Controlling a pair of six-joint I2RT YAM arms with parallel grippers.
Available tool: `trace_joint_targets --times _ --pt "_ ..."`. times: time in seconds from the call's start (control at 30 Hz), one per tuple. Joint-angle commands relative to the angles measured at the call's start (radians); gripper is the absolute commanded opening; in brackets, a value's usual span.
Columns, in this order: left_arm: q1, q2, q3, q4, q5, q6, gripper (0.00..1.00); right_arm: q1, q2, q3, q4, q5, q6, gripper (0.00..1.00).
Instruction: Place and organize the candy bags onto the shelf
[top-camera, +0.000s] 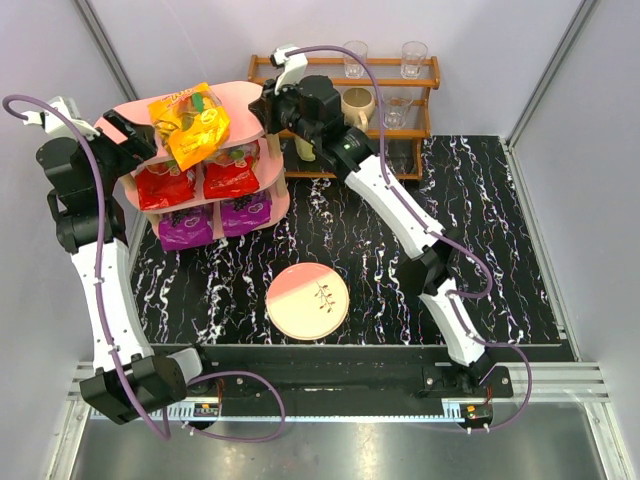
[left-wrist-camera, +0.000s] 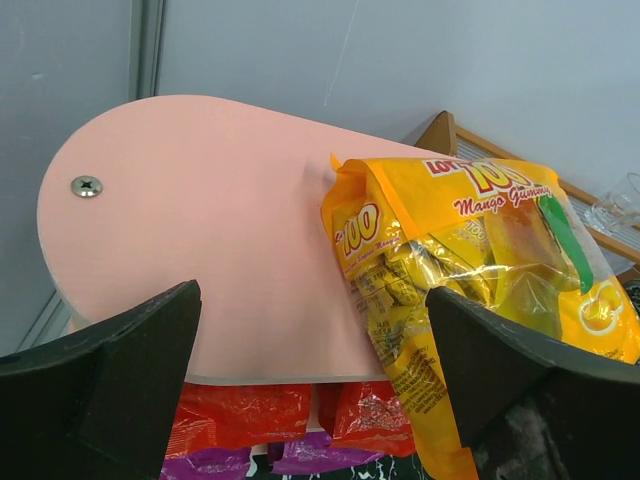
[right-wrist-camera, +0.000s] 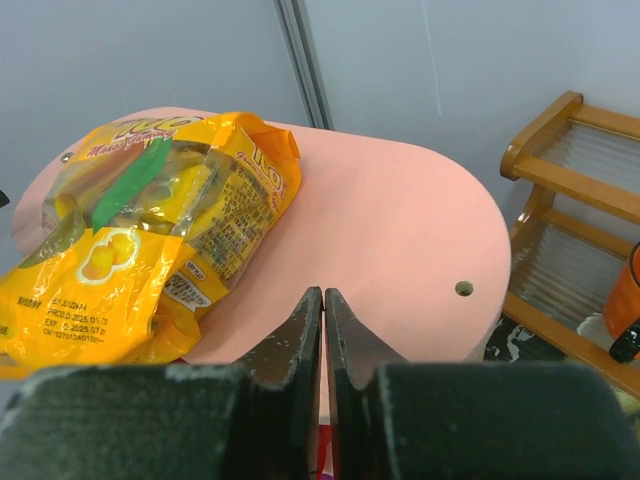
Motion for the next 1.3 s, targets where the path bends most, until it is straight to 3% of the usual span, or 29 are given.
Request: trace_joint_targets --times 0.0,0.3,0.5,0.73,1.27 --pt "0.005 -0.011 -0.006 0.023 -0.035 0.018 0.99 0.021 0.015 0.009 0.079 0.013 -0.023 0.1" --pt "0.008 0.025 0.005 -0.005 -0.061 0.031 0.99 0.044 0.031 0.009 0.116 -0.038 -0.031 0.06" --pt "0.008 0.091 0.039 -0.005 0.023 0.082 0.99 0.06 0.038 0.009 0.11 -0.062 -0.032 0.06" --pt "0.008 0.167 0.091 -0.008 0.136 0.108 0.9 0.077 0.038 0.006 0.095 -0.091 -0.039 0.06" --pt "0.008 0.225 0.148 0.008 0.171 0.127 0.95 0.135 0.063 0.015 0.081 -0.093 -0.068 0.05"
